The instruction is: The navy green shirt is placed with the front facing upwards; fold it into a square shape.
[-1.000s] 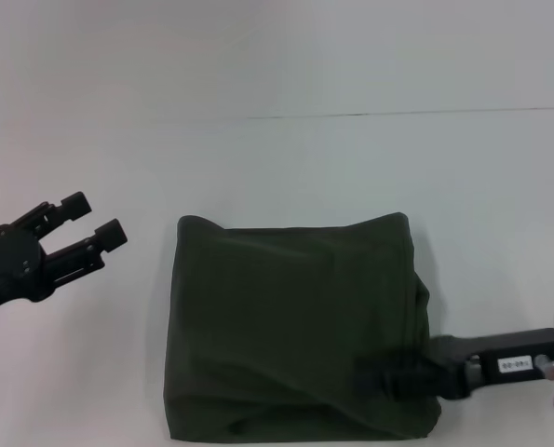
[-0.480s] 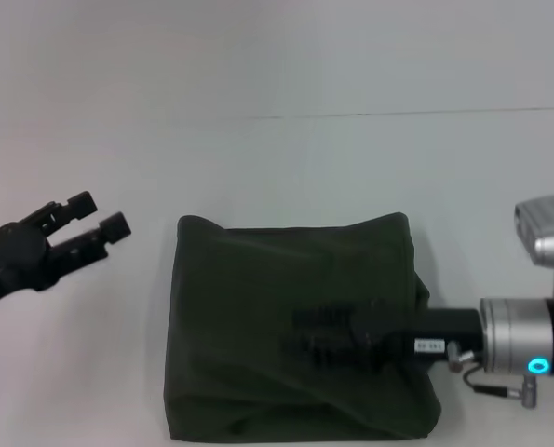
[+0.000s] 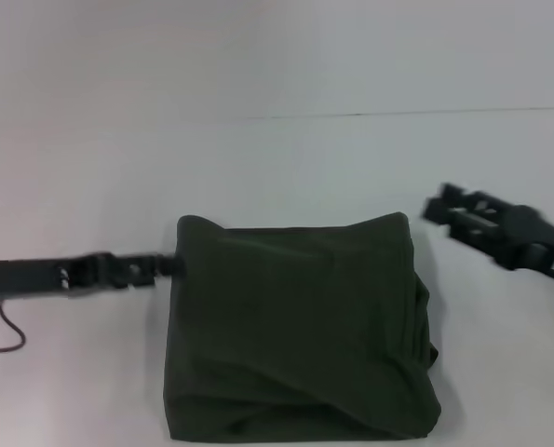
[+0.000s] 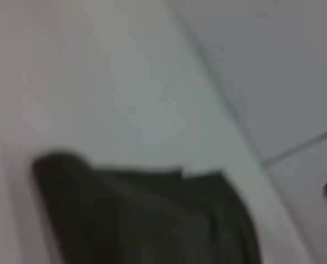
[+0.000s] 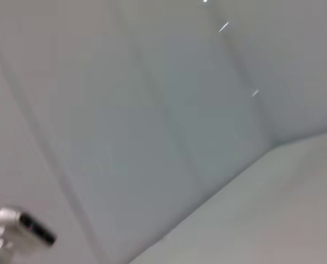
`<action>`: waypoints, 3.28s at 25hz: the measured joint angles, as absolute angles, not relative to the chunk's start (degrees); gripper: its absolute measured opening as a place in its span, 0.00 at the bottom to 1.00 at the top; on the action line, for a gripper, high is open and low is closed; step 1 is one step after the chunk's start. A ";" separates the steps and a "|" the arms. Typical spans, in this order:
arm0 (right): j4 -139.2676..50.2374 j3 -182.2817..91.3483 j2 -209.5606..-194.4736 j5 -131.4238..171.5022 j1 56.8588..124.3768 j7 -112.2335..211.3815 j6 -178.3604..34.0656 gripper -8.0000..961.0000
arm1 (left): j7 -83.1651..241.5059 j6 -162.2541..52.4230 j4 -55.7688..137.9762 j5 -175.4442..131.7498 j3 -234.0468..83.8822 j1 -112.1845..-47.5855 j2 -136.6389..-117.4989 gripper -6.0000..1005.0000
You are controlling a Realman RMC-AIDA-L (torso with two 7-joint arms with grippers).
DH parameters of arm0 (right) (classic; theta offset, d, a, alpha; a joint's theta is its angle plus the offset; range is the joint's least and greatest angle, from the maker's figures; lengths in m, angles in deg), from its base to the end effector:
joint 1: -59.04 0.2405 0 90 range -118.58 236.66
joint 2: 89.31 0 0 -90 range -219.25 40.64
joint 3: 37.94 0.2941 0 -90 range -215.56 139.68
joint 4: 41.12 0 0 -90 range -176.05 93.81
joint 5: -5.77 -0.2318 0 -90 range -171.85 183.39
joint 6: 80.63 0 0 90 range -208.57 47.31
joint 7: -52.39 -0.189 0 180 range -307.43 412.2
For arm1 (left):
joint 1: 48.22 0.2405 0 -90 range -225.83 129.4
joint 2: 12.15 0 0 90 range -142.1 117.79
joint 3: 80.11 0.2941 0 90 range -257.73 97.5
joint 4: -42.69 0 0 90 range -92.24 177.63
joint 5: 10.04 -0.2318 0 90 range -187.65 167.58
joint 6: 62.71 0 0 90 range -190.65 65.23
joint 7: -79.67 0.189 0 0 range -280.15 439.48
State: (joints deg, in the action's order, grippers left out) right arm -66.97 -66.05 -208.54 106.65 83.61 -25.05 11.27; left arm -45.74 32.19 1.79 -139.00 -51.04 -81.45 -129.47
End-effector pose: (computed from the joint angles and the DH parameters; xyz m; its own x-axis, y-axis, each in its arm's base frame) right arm 0.3130 0.3573 -0.0351 0.4389 -0.3696 -0.8190 -0.7029 -0.7091 -0.0566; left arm -0.3035 0.3818 -0.0279 0.2779 0.8778 0.3902 0.9141 -0.3665 0.1736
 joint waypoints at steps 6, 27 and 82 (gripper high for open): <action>-67.06 -63.12 -207.97 106.23 80.06 -23.39 12.14 0.64 | -56.46 30.67 1.14 -148.57 -40.84 -87.23 -128.74 0.92; -67.14 -62.89 -207.89 106.29 78.96 -21.98 13.29 0.64 | -59.37 25.22 0.99 -151.14 -34.26 -90.16 -132.07 0.91; -67.05 -62.28 -208.41 105.63 82.52 -22.09 13.21 0.64 | -57.21 14.52 2.20 -147.74 -44.94 -86.65 -131.94 0.07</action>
State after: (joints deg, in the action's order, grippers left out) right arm -67.05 -62.28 -208.41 105.63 82.52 -22.09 13.21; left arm -57.21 14.52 2.20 -147.74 -44.94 -86.65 -131.94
